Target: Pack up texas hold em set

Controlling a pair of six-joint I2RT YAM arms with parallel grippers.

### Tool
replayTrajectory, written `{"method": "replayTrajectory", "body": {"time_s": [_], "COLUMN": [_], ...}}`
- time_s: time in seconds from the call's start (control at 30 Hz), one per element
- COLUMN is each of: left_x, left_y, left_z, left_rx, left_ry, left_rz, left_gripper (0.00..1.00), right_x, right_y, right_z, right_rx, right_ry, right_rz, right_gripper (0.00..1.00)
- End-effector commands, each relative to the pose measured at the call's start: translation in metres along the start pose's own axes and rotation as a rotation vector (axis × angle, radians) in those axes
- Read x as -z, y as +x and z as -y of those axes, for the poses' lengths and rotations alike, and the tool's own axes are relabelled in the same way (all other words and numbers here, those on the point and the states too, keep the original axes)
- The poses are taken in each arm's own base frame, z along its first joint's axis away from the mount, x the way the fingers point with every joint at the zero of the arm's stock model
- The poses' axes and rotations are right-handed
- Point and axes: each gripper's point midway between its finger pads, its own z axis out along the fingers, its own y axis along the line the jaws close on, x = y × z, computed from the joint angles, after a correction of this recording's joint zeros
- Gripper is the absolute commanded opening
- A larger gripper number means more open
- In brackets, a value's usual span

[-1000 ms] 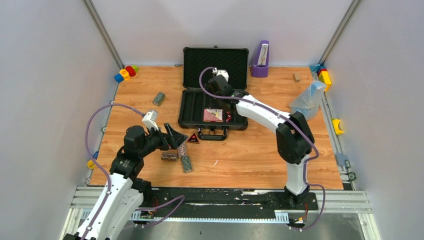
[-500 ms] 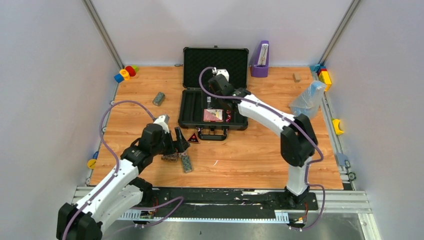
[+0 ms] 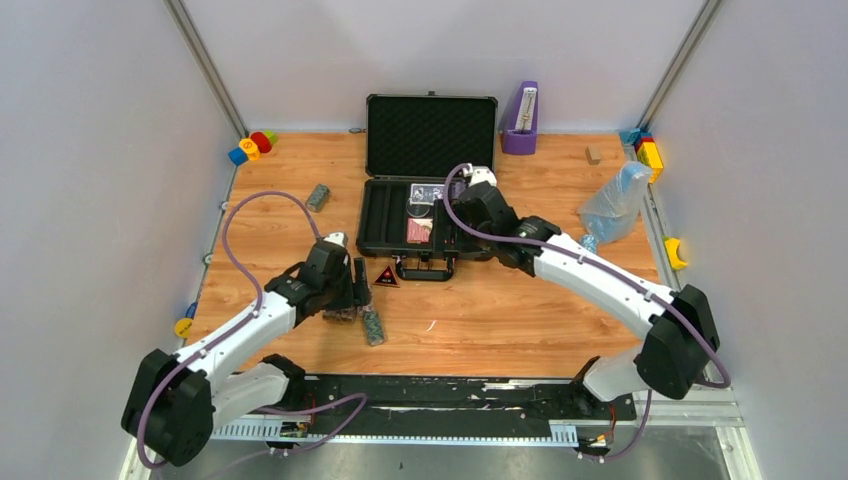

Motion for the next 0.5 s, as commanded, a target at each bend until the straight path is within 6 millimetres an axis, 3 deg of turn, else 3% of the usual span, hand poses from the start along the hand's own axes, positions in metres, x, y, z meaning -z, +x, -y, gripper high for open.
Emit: {"method": "replayTrajectory", "body": {"time_s": [0.0, 0.2, 0.37, 0.47], "left_x": [-0.005, -0.020, -0.023, -0.015], "left_y": [-0.028, -0.021, -0.016, -0.026], "left_z": [0.014, 0.025, 0.038, 0.042], "left_rx": [-0.035, -0.034, -0.040, -0.048], "left_ry": [0.018, 0.063, 0.111, 0.113], "left_rz": [0.061, 0.000, -0.070, -0.049], "left_gripper": [0.77, 0.63, 0.30, 0.21], "right_x": [0.021, 0.041, 0.049, 0.054], "right_y": [-0.006, 0.005, 0.013, 0.015], "right_z": [0.002, 0.019, 0.036, 0.044], "right_rx": [-0.041, -0.039, -0.032, -0.030], "right_ry": [-0.033, -0.017, 0.023, 0.044], "right_rz": [0.061, 0.090, 0.114, 0.129], "right_gripper": [0.92, 0.91, 0.91, 0.91]}}
